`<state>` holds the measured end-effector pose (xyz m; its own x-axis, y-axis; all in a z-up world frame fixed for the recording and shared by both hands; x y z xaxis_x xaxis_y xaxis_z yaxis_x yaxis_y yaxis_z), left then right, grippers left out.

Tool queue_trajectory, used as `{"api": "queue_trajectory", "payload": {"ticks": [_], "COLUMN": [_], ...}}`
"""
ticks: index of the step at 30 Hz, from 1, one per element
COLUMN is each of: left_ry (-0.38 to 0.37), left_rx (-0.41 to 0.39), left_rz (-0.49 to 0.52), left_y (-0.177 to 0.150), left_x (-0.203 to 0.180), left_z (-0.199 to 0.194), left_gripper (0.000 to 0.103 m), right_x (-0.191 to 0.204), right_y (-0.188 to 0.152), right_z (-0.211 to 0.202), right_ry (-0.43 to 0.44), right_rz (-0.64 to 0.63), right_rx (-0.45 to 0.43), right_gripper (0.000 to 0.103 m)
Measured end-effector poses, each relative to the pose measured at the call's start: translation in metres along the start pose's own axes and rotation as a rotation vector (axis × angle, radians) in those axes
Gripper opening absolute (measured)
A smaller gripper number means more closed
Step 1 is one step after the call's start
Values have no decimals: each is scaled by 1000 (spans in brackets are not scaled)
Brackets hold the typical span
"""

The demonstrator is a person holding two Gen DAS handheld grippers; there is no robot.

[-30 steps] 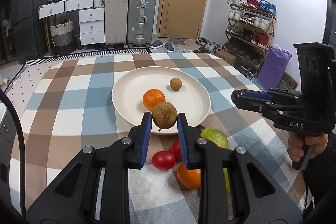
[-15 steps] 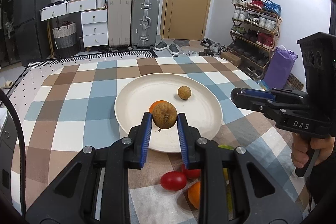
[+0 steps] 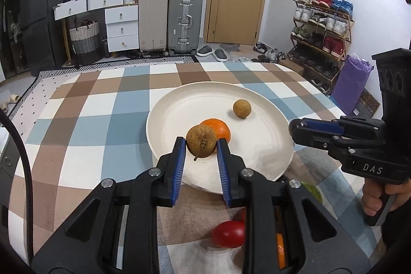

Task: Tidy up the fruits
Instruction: 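Carry the brown fruit and plum over the plate with both grippers, then open both grippers to release the brown fruit and plum onto the plate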

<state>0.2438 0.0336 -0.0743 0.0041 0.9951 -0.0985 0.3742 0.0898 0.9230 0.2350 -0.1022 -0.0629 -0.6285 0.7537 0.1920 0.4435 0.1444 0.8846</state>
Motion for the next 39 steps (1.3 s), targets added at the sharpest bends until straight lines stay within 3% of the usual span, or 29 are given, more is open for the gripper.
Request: {"api": "queue_trajectory", "payload": {"ticks": [22,23,25,30,34,36,39], "left_ry": [10,8,7,9,16,25,59], "left_rx": [7,6,-2,-10,-20,3,4], "left_rz": [-1,-2,-4,-4,-6,-13,-30], "left_y": [-7,-7,-6,-5,-3,-7,-8], "left_x": [1,1,1,3,4,6,12], "left_z": [2,1,-1,-3,-6,-5,-9], "left_gripper": [22,22,22,22,23,32,60], "right_x": [2,2,0,-8,-10,-11,-9], "right_y": [-7,-7,-4,1,2,3,2], "right_z": [8,8,5,-1,-4,-5,-8], "right_ry": [-29,-27,-34,-67,-67,-72,-68], "right_rz": [-33,-32,-24,-29,-16,-22,-19], "right_rx": [8,3,-14,-50,-59,-64,-65], "right_gripper": [29,30,46,51,66,70,85]}}
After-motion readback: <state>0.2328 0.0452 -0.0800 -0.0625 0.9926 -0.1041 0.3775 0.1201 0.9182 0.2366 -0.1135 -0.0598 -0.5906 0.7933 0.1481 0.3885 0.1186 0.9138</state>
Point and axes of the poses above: each gripper's, at about its wrist camera, not at the fingertips, and z roughly the way its jaws point, x to its left, y to its top, the point moved 10 cm from there along z, roughly the way its jaws point, and after that the axes turned 15 degrees about -x, right-handed, at the moved point
